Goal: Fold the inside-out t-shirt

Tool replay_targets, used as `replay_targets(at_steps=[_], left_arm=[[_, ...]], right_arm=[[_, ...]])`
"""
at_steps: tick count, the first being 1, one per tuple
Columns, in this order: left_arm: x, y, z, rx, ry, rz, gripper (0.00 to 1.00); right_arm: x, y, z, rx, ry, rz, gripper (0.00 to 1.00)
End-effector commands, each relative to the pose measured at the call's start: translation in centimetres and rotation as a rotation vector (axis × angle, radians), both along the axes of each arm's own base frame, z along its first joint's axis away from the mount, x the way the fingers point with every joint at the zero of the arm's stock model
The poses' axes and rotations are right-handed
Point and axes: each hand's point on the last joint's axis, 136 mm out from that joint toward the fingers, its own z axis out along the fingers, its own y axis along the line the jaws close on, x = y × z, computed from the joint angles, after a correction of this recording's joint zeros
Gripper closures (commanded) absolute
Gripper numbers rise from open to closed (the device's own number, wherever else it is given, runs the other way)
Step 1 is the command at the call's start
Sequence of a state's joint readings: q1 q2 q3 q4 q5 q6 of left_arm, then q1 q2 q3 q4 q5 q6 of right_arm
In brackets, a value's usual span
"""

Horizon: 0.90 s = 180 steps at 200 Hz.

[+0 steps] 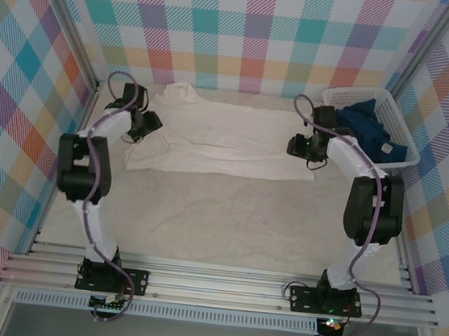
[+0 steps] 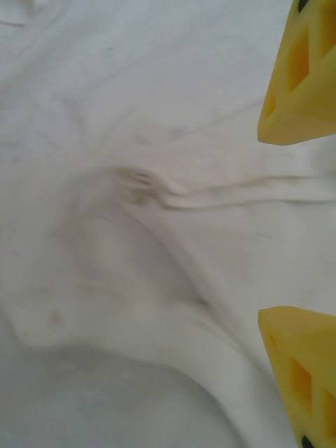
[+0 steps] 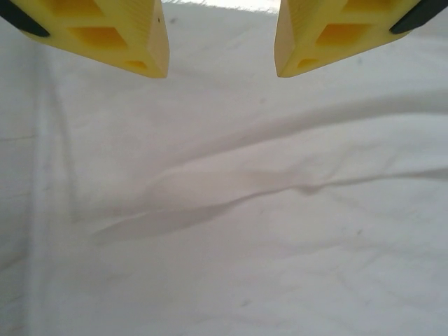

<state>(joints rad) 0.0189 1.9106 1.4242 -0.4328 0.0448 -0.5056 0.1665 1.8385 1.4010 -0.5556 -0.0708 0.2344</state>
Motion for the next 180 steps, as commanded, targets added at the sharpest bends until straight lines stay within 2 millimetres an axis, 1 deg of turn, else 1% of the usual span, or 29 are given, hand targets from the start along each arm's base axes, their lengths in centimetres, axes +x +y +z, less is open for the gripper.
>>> replay_targets(at_steps=[1, 3, 10, 12, 24, 40, 68, 96, 99, 116, 147, 172, 180], left_arm=[[-2.4, -0.8, 1.1, -0.1, -0.08, 0.025, 0.37], [-2.5, -0.9, 1.0, -0.112, -0.081, 0.025, 0.37], [-3.8, -1.6, -0.3, -0.148, -0.046, 0.012, 0.37], [-3.6, -1.7, -0.1, -0.154, -0.066, 0.007, 0.36], [-4.6, -1.9, -1.6, -0.16, -0.033, -0.002, 0.37], [-5.3, -2.0, -3.3, -0.151, 0.011, -0.017, 0.37], [-5.9, -1.6, -5.2, -0.127, 0.062, -0.021, 0.37], [-7.0, -0.8, -6.1, -0.083, 0.089, -0.009, 0.37], [-7.8, -0.8, -6.5, -0.084, 0.12, -0.008, 0.37], [-9.8, -0.9, -7.1, -0.085, 0.15, -0.007, 0.37], [-14.2, -1.3, -8.0, -0.108, 0.198, 0.004, 0.37], [-18.2, -1.8, -8.1, -0.122, 0.22, 0.024, 0.36], [-19.3, -2.0, -7.7, -0.127, 0.21, 0.029, 0.36]], right_arm=[[-0.6, -0.4, -2.4, 0.019, 0.068, -0.023, 0.57], [-0.6, -0.6, -2.6, 0.017, 0.074, -0.027, 0.57], [-0.6, -1.0, -3.2, 0.015, 0.097, -0.039, 0.57], [-0.6, -1.1, -3.4, 0.016, 0.104, -0.041, 0.58], [-0.6, -1.9, -4.5, 0.023, 0.143, -0.07, 0.58], [-1.0, -2.9, -5.8, 0.007, 0.184, -0.095, 0.59], [-2.1, -4.6, -7.3, -0.046, 0.257, -0.134, 0.6], [-4.3, -6.2, -8.5, -0.095, 0.342, -0.158, 0.61], [-4.6, -6.2, -8.6, -0.099, 0.352, -0.157, 0.61], [-6.3, -6.9, -9.0, -0.134, 0.396, -0.161, 0.62], [-9.9, -7.4, -9.5, -0.158, 0.457, -0.173, 0.63], [-12.6, -8.2, -9.3, -0.186, 0.471, -0.202, 0.63], [-13.4, -8.4, -9.1, -0.197, 0.469, -0.214, 0.63]])
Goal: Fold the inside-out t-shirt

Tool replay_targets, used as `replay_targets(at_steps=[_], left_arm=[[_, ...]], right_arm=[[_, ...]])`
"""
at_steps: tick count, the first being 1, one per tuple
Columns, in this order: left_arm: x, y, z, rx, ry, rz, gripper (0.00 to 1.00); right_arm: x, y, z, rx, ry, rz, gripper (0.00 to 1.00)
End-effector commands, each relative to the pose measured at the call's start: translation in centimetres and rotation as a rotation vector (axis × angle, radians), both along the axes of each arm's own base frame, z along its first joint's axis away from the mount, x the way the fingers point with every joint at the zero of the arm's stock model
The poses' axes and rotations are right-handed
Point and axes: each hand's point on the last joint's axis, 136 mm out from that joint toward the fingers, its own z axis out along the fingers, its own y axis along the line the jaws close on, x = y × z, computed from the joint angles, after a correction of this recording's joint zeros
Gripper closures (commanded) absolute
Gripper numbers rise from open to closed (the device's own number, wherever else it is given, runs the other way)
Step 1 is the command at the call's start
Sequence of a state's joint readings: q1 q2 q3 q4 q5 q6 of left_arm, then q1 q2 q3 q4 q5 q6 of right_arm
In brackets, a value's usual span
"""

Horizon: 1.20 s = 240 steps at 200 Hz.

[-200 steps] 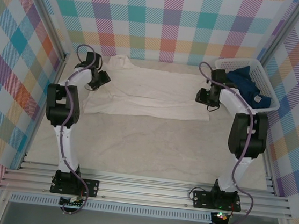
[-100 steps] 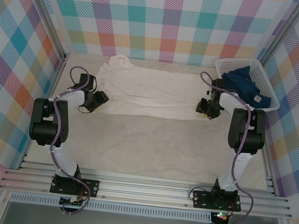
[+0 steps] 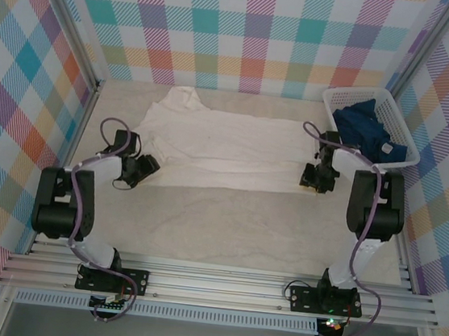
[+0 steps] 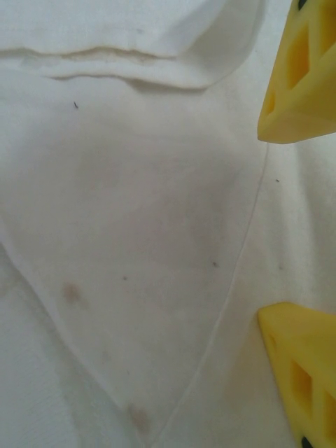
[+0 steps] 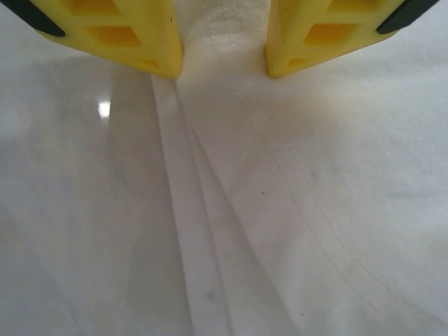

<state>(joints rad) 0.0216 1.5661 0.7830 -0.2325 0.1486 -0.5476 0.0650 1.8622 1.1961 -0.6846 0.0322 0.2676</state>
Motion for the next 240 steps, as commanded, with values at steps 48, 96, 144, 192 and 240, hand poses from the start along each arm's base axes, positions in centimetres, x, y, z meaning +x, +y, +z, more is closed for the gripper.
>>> replay_targets(at_steps=[48, 96, 144, 192, 240], left_arm=[[-4.5, -4.4, 4.0, 0.006, -0.045, -0.106, 0.36], [-1.1, -8.3, 4.0, 0.007, -0.052, -0.228, 0.37], [2.1, -9.9, 2.9, -0.02, -0.048, -0.262, 0.51], [4.3, -10.5, 2.9, -0.02, -0.07, -0.279, 0.82], [6.9, -11.6, 3.9, 0.031, -0.087, -0.354, 0.96]], right_arm=[[-3.3, 1.0, 5.3, -0.041, -0.171, 0.06, 0.59], [-1.8, 3.4, 6.4, 0.05, -0.23, 0.087, 0.59], [-2.0, 4.1, 5.5, 0.08, -0.209, 0.092, 0.59], [-2.0, 4.2, 5.2, 0.083, -0.203, 0.1, 0.59], [-1.6, 4.4, 5.0, 0.086, -0.198, 0.105, 0.59]])
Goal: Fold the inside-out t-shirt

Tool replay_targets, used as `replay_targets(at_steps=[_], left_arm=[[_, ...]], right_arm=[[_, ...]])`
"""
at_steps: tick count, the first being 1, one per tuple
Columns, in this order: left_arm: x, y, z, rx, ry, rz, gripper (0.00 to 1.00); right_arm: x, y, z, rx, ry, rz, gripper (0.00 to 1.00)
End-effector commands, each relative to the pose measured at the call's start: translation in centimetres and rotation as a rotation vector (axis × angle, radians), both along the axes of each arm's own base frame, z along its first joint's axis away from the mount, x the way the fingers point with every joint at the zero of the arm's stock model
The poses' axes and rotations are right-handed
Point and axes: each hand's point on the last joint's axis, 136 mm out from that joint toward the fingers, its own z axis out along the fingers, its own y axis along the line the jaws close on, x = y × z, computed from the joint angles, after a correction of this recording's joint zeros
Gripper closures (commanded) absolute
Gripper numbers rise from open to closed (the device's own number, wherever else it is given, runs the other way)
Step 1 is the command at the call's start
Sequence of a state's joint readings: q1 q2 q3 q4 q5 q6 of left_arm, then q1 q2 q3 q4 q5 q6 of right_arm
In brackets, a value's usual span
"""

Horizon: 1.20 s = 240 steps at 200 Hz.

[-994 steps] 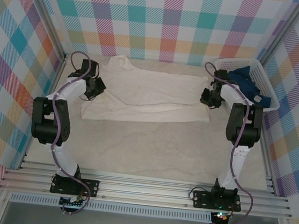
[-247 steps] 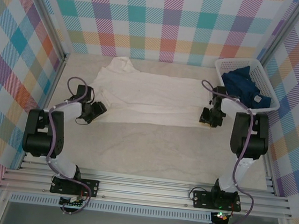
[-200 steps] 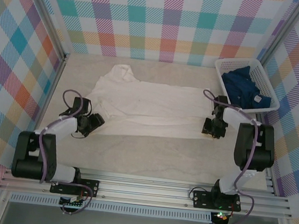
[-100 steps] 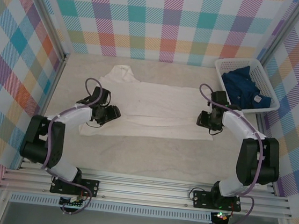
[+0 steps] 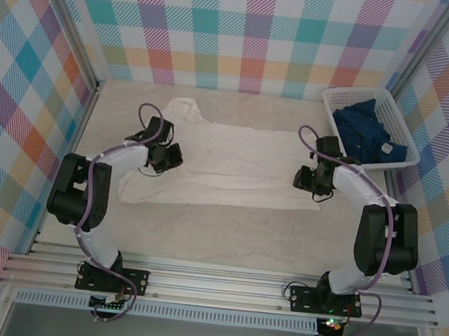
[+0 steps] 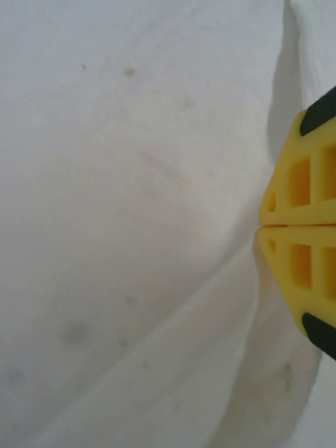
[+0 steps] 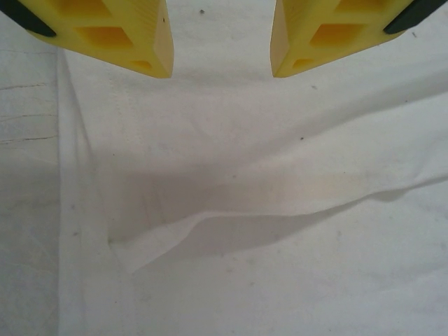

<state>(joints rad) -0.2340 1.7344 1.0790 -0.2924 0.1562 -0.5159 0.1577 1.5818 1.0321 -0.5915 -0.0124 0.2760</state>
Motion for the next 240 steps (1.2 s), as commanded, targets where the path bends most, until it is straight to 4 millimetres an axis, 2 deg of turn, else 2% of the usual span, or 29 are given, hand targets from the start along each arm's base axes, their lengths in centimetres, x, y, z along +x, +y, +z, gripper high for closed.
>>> replay_targets(at_steps=[1, 29, 60, 89, 106, 120, 145, 155, 179, 198, 215, 240], left_arm=[[1.3, -1.2, 0.6, 0.032, -0.016, -0.069, 0.96], [2.7, -2.7, 0.4, 0.07, -0.022, -0.13, 0.98], [4.2, -3.7, 0.4, 0.15, -0.048, -0.189, 0.94], [5.6, -4.0, -0.1, 0.219, -0.062, -0.206, 0.76], [6.2, -4.1, 0.7, 0.221, -0.089, -0.199, 0.65], [6.2, -3.3, 2.2, 0.245, -0.134, -0.172, 0.56], [4.5, -0.8, 4.0, 0.3, -0.185, -0.104, 0.48], [3.1, 0.4, 3.9, 0.307, -0.178, -0.077, 0.47], [-0.5, 3.8, 1.1, 0.239, -0.083, 0.015, 0.44], [-2.4, 5.9, -1.1, 0.14, 0.001, 0.093, 0.44], [-3.9, 6.6, -2.3, 0.082, 0.051, 0.119, 0.44], [-6.5, 6.5, -3.4, 0.059, 0.107, 0.121, 0.44]], right_arm=[[0.2, 0.5, -0.2, 0.016, 0.006, 0.012, 0.59], [0.2, 0.6, -0.3, 0.017, 0.011, 0.017, 0.59], [0.1, 0.6, -0.7, 0.016, 0.023, 0.02, 0.59], [0.2, 0.8, -0.7, 0.021, 0.025, 0.023, 0.59], [0.3, 1.0, -0.4, 0.02, 0.019, 0.026, 0.59], [0.3, 1.1, 0.1, 0.016, 0.003, 0.033, 0.59], [0.1, 1.6, 1.0, 0.031, -0.031, 0.05, 0.58], [0.1, 1.9, 0.8, 0.05, -0.019, 0.052, 0.57], [0.6, 2.9, -0.7, 0.099, 0.042, 0.051, 0.57], [0.8, 2.3, -2.2, 0.072, 0.111, 0.024, 0.58], [0.1, 1.0, -3.7, 0.028, 0.198, -0.017, 0.59], [-2.4, 0.1, -5.2, 0.022, 0.297, -0.058, 0.59]])
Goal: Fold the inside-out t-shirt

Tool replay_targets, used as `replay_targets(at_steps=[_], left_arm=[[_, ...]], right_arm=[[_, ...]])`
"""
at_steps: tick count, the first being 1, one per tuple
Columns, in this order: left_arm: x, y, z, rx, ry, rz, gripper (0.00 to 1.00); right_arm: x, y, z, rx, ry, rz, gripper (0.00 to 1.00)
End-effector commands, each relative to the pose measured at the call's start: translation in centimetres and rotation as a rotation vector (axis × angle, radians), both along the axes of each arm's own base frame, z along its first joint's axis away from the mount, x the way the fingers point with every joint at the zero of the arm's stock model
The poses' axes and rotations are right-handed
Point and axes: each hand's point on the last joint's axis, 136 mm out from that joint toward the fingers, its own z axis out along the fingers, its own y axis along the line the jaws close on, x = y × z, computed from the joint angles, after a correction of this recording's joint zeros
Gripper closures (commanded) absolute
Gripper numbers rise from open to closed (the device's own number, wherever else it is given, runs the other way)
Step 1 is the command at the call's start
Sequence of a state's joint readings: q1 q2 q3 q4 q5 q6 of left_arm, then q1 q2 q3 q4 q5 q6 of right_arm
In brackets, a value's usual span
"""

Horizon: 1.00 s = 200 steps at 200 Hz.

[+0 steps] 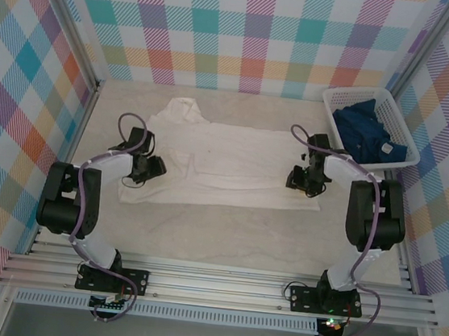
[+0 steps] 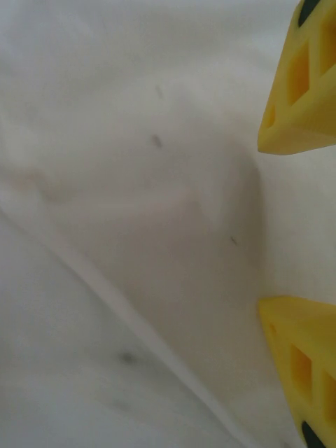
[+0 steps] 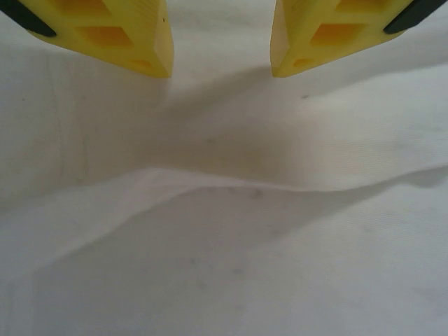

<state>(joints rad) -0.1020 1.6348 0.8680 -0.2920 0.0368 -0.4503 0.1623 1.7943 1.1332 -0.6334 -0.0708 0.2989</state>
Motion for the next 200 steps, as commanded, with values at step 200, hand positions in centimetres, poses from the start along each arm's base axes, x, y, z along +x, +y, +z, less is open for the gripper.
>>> replay_targets(at_steps=[200], left_arm=[[15.7, -4.8, 8.0, -0.138, -0.245, -0.094, 0.31]], right_arm=[[9.1, 3.0, 8.3, 0.155, -0.355, 0.004, 0.51]])
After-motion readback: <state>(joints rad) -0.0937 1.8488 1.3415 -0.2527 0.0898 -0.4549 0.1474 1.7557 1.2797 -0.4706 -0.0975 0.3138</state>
